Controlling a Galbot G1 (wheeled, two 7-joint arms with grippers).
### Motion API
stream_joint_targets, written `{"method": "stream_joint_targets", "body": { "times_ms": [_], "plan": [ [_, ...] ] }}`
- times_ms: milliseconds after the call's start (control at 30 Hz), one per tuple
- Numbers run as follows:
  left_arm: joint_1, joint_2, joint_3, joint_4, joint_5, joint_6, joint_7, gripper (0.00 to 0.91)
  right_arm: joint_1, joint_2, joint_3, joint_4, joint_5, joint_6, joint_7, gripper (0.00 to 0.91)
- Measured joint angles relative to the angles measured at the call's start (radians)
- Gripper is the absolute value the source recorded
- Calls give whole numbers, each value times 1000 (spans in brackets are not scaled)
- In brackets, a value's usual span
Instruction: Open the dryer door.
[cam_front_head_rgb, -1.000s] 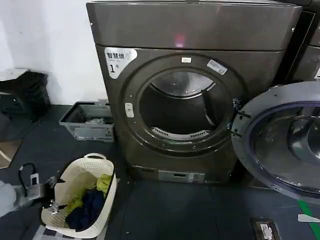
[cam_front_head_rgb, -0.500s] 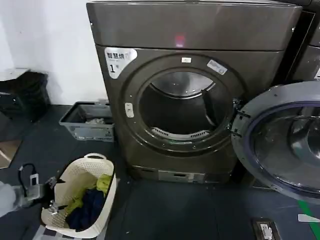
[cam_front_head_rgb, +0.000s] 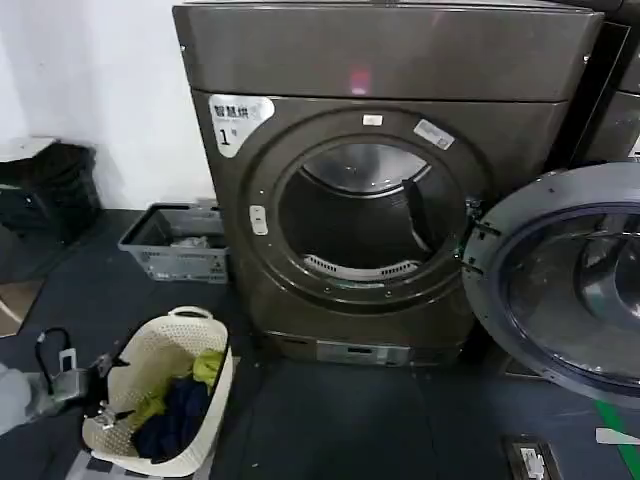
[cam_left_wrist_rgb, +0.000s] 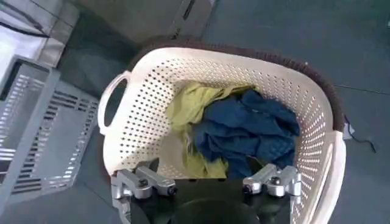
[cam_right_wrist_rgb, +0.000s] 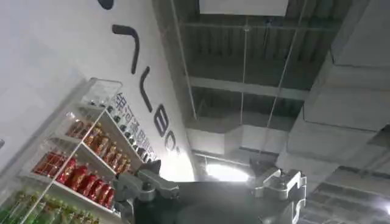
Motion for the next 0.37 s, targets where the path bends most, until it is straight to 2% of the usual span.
{"method": "stream_joint_targets", "body": {
  "times_ms": [367],
  "plan": [
    [7, 5, 2, -1, 22, -4, 7, 907, 1, 2, 4, 1, -1, 1, -3, 907]
  ]
}}
